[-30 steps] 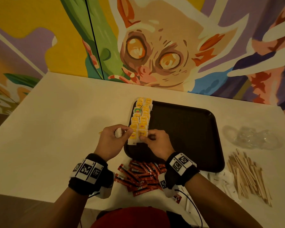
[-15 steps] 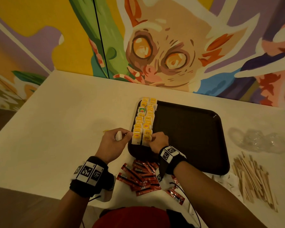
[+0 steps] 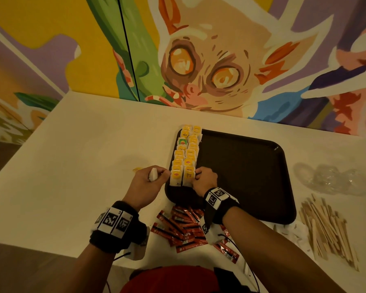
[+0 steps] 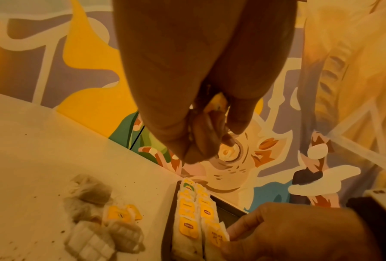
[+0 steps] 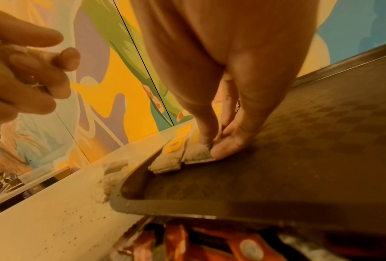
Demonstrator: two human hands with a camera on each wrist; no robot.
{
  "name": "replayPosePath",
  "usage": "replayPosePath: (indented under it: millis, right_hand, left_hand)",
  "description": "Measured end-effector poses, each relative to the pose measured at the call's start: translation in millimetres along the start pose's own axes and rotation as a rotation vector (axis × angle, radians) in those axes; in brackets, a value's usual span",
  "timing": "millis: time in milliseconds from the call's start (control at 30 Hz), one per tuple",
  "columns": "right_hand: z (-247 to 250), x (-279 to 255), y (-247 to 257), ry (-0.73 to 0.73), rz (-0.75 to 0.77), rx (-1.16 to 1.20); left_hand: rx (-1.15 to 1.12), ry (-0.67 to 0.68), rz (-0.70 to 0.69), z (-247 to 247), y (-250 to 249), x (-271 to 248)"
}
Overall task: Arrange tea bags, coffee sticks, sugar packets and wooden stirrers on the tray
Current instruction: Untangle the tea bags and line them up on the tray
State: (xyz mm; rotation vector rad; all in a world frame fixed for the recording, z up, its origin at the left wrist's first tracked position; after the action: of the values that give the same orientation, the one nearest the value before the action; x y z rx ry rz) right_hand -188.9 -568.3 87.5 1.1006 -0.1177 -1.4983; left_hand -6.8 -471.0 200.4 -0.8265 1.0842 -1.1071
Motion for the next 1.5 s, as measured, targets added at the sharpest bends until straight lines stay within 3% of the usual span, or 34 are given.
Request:
replayPosePath:
  millis: [200,367,533,700,833,933,1167,1267,1500]
  right_hand:
    - [-5,3,1,0.032,0.02,-0.036]
    - [3,-6,4,0.017,0.039,-0.022]
    - [20,-38,29,-0.098,0.215,0.133]
    - [13,-84,70,0.071,0.491,0.282]
    - [-2,-107,84,0.229,0.592,0.231]
    - [-7,-114,89,0.235,0.638,0.1]
    - [-5,-111,89,0.147,0.684,0.001]
    - [0,-111,89,0.078,0.702,-0.011]
    - [13,-97,72,0.058,0.531,0.313]
  left_hand:
    - [-0.026,0.008,0.04,0,2,1]
    - [-0.185,0.075,0.129,-6,8,2]
    - [-0.36,0.107,0.176,-10,9,3]
    - [-0.502,0.076,0.219,-13,11,5]
    - [-0.63,0.085,0.229,-16,8,5]
    - [-0.657,0.091,0.239,-18,7,4]
    - [-0.785,0.073,0.273,-14,10,0]
    - [-0.794,0.123,0.268,-17,11,-1]
    - [-0.663,0.136,0.231,-14,8,-4]
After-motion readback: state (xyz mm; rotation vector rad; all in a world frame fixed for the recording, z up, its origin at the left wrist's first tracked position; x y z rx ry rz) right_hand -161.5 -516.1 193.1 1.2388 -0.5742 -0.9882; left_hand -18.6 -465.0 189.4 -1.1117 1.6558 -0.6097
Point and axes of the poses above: each hand's wrist, its own x-axis towards the middle knuckle, its own z-axis out of the back of the hand, y = z × x, the point moved 7 cm from there along x, towards the middle knuckle, and after that the axes turned 12 degrees about y, right-handed, at the moved point
